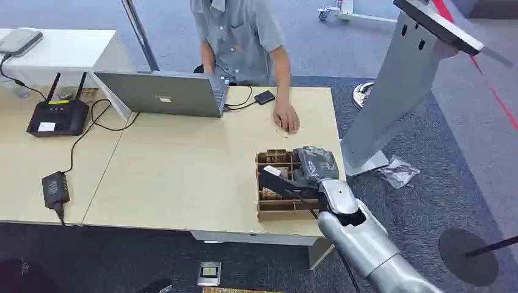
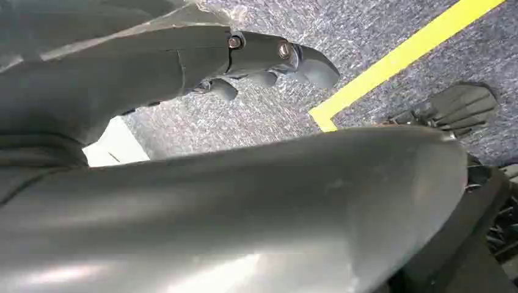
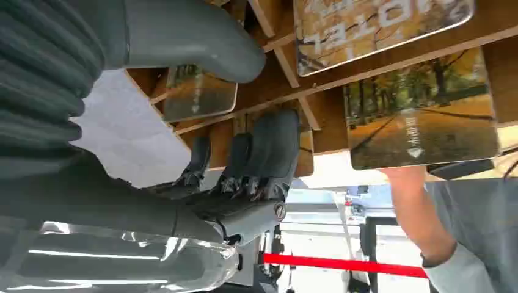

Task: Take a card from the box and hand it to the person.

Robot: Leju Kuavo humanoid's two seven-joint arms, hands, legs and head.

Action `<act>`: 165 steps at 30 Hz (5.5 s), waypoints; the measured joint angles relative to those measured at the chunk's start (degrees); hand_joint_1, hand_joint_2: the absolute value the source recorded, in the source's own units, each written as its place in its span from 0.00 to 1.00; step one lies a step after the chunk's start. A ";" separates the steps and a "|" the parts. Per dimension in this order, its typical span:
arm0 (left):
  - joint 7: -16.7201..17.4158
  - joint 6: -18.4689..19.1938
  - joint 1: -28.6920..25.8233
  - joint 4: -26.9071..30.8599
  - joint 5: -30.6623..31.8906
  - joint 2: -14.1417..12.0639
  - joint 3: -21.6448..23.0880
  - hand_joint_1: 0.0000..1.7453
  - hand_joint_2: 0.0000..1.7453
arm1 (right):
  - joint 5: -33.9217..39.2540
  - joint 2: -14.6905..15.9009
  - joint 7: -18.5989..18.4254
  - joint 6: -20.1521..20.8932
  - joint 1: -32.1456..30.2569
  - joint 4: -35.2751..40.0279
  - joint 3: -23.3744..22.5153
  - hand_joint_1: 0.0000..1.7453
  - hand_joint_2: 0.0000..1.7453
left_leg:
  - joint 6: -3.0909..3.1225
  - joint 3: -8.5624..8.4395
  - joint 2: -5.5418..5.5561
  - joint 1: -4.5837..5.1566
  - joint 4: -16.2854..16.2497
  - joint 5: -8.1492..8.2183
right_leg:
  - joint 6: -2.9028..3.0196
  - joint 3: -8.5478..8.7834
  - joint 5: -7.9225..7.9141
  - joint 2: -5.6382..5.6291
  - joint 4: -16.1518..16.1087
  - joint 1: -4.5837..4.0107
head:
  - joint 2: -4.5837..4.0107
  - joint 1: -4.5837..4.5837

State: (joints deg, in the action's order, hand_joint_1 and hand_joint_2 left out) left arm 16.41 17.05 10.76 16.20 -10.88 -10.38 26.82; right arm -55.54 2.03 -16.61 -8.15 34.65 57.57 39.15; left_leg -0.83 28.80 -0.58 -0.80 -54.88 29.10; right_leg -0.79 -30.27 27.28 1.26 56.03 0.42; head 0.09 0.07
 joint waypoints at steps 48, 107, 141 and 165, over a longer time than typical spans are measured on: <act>-0.66 -0.66 -0.31 -0.04 0.00 0.02 -0.07 0.00 0.00 | -0.35 1.27 1.27 1.31 -1.75 6.34 1.40 0.50 1.00 | -0.02 -0.08 0.00 0.00 0.00 -0.03 | 0.01 0.09 -0.02 0.00 0.00 0.00 | 0.00 0.02; -0.26 -0.31 -0.28 -0.04 1.55 0.09 -1.27 0.00 0.00 | -2.16 4.11 -3.06 0.74 -3.96 6.58 -1.57 0.76 1.00 | -0.02 -0.09 -0.01 0.00 -0.01 -0.03 | 0.01 0.06 -0.02 0.00 0.00 0.00 | 0.00 0.02; -1.95 -0.90 -0.85 -0.04 0.85 0.15 -1.40 0.00 0.00 | -5.84 5.40 -0.33 -2.49 -6.37 24.87 -3.48 1.00 1.00 | -0.02 -0.09 -0.01 0.00 -0.01 -0.03 | 0.00 0.07 -0.02 0.00 0.00 0.00 | 0.00 0.02; -1.51 -0.66 -0.02 0.00 1.90 0.37 -1.40 0.00 0.00 | -2.60 2.36 6.08 -5.05 -2.97 22.27 -1.79 1.00 1.00 | -0.02 -0.05 0.00 0.00 0.00 -0.03 | 0.00 0.07 -0.02 0.00 0.00 0.00 | 0.00 0.02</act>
State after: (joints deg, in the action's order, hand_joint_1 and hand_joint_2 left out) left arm 14.91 16.39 10.74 16.20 -8.98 -10.01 25.42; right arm -58.14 4.39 -10.54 -13.20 31.68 79.84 37.35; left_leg -0.85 28.75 -0.57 -0.80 -54.88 29.07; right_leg -0.79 -30.20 27.26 1.26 56.03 0.42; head 0.09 0.09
